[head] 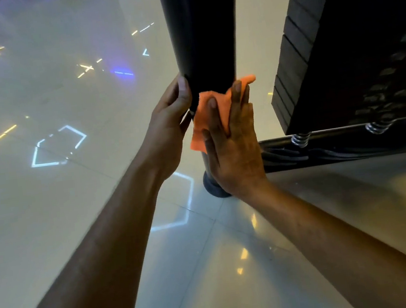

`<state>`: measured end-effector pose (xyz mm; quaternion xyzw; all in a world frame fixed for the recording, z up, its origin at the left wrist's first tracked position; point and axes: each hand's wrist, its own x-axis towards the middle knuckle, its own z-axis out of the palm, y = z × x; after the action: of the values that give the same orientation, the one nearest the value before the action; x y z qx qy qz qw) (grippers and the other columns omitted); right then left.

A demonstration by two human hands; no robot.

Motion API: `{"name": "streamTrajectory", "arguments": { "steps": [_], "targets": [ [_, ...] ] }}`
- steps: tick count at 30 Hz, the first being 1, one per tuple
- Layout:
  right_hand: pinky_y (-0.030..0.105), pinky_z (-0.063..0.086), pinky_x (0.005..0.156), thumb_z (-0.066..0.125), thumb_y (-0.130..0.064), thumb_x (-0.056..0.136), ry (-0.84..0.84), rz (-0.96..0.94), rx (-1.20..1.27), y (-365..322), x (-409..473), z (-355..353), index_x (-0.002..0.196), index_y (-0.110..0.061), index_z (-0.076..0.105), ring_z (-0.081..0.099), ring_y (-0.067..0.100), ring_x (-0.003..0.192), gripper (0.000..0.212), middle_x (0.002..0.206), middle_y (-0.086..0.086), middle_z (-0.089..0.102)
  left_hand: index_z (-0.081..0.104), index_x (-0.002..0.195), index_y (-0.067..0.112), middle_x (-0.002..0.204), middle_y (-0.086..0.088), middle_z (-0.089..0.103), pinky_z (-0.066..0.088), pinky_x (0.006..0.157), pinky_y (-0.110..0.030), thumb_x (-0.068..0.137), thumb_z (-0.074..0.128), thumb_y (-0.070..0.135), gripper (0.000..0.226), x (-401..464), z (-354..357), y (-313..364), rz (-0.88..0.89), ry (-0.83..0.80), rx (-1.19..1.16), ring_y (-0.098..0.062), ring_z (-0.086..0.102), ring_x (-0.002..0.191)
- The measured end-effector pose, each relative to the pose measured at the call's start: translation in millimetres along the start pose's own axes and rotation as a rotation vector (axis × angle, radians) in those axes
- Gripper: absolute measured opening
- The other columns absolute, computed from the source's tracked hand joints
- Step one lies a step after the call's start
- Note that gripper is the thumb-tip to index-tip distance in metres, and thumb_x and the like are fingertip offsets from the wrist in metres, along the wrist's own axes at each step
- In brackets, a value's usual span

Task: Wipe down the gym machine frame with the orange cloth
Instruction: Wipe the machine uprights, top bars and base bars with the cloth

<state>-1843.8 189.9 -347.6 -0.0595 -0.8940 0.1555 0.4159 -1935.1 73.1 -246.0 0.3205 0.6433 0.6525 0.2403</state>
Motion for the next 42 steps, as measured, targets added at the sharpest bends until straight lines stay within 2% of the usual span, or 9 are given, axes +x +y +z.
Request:
{"name": "streamTrajectory", "arguments": {
  "steps": [7,12,15,20,26,29,33,37,42],
  "targets": [
    [0.071,0.047,0.113,0.059,-0.031,0.109,-0.186,0.027,-0.015,28,-76,24,0.169,-0.035,-0.022,0.010,0.055,0.161,0.101,0.176,0.019,-0.026,0.059,0.144,0.016,0.132,0.007,0.068,0.045,0.114,-0.035,0.117,0.039,0.041,0.042,-5,-3,-26,-0.100,0.017,-0.010,-0.011,0.059,0.133],
    [0.070,0.027,0.127,0.052,-0.034,0.114,-0.065,0.088,0.065,8,-49,28,0.163,-0.044,-0.031,-0.001,0.051,0.165,0.096,0.175,0.012,-0.033,0.050,0.158,0.018,0.125,0.001,0.066,0.047,0.112,-0.035,0.117,0.042,0.042,0.048,-13,-9,-46,-0.125,-0.020,0.023,-0.007,0.059,0.131],
    [0.065,0.028,0.128,0.062,-0.032,0.112,0.064,0.126,0.095,3,-30,33,0.162,-0.044,-0.033,0.003,0.051,0.165,0.108,0.176,0.020,-0.013,0.049,0.160,0.027,0.153,0.005,0.061,0.046,0.118,-0.047,0.116,0.044,0.045,0.048,-15,-10,-55,-0.145,-0.029,0.021,-0.016,0.053,0.145],
    [0.059,0.037,0.125,0.063,-0.038,0.110,-0.140,0.025,-0.081,40,-71,39,0.167,-0.042,-0.022,0.013,0.052,0.163,0.102,0.174,0.017,-0.011,0.050,0.159,0.029,0.154,0.002,0.058,0.041,0.124,-0.049,0.115,0.047,0.046,0.048,-16,-12,-63,-0.150,-0.013,-0.017,-0.013,0.050,0.147],
    [0.059,0.008,0.135,0.065,-0.027,0.110,-0.268,-0.066,-0.266,73,-115,33,0.174,-0.018,0.001,0.005,0.046,0.167,0.091,0.179,0.022,0.004,0.050,0.159,0.035,0.157,0.010,0.057,0.042,0.121,-0.043,0.115,0.046,0.044,0.045,-22,-10,-69,-0.151,0.000,-0.043,-0.011,0.049,0.148],
    [0.056,0.004,0.135,0.052,-0.036,0.115,-0.218,0.120,-0.100,47,-100,32,0.171,-0.028,-0.015,-0.016,0.026,0.167,0.088,0.179,0.007,-0.009,0.051,0.158,0.035,0.156,0.012,0.058,0.044,0.119,-0.040,0.114,0.048,0.045,0.045,-22,-8,-70,-0.150,0.022,-0.041,-0.009,0.050,0.147],
    [0.063,0.005,0.134,0.025,-0.051,0.116,-0.024,0.489,0.088,11,-72,48,0.171,-0.010,-0.006,0.000,0.028,0.169,0.075,0.181,0.017,0.007,0.052,0.157,0.033,0.154,0.012,0.060,0.045,0.117,-0.041,0.113,0.048,0.049,0.047,-22,-2,-75,-0.180,0.041,-0.027,-0.007,0.052,0.145],
    [0.062,0.018,0.132,0.056,-0.048,0.109,-0.110,0.281,-0.120,39,-86,42,0.167,-0.009,0.002,0.009,0.038,0.162,0.088,0.175,0.026,0.020,0.053,0.154,0.029,0.147,0.014,0.062,0.043,0.118,-0.044,0.114,0.045,0.048,0.045,-23,10,-87,-0.172,0.070,-0.020,-0.010,0.052,0.143],
    [0.058,0.012,0.135,0.052,-0.045,0.113,-0.208,0.051,-0.352,72,-102,34,0.171,-0.008,0.011,0.019,0.040,0.164,0.079,0.177,0.022,0.018,0.047,0.159,0.032,0.152,0.017,0.060,0.043,0.121,-0.040,0.116,0.044,0.041,0.044,-26,19,-102,-0.158,0.102,-0.044,-0.005,0.052,0.143]
  ]
}}
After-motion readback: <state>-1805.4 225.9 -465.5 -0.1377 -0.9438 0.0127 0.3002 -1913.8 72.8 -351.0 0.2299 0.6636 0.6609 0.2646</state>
